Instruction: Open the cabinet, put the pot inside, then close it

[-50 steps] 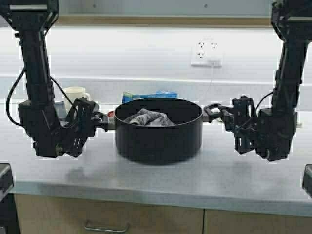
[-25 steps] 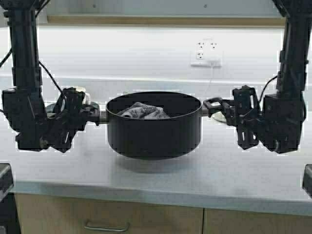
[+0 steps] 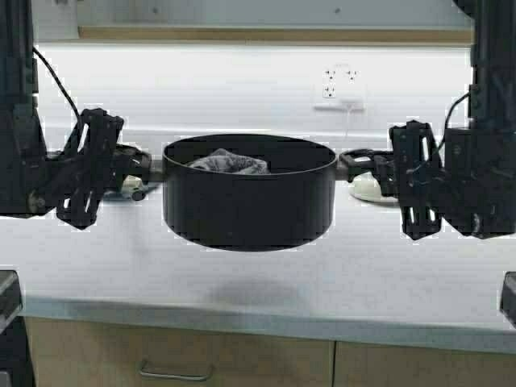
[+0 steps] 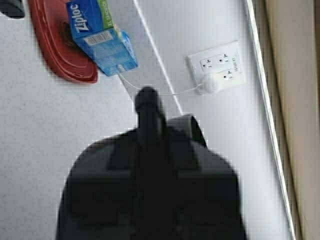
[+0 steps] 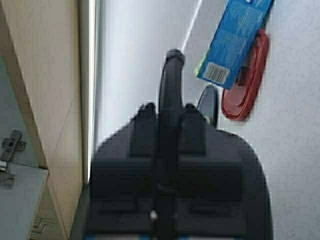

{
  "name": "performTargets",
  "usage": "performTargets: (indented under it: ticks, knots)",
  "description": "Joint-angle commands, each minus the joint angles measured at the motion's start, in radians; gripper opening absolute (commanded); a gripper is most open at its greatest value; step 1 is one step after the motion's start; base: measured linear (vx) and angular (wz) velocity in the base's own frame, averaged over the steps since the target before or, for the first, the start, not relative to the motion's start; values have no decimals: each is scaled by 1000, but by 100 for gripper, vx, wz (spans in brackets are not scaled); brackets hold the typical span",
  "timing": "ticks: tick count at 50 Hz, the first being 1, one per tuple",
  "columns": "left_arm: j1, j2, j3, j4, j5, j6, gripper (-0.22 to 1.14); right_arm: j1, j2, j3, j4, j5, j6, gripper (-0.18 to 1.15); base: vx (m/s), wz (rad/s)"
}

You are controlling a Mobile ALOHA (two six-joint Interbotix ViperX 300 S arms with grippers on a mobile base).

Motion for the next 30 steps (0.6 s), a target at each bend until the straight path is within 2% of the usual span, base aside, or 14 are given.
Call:
performTargets:
  ticks: [1, 12, 30]
  knots:
    - [-38, -114, 46, 21, -17, 64, 2, 117, -115, 63, 63, -29, -60, 7, -2, 0]
    - [-38, -221, 117, 63, 2, 63, 2, 204, -276, 129, 118, -28, -54, 7, -2, -1]
    - [-60, -485, 166, 71, 198, 66, 2, 216, -439, 245, 175, -14, -32, 7, -2, -1]
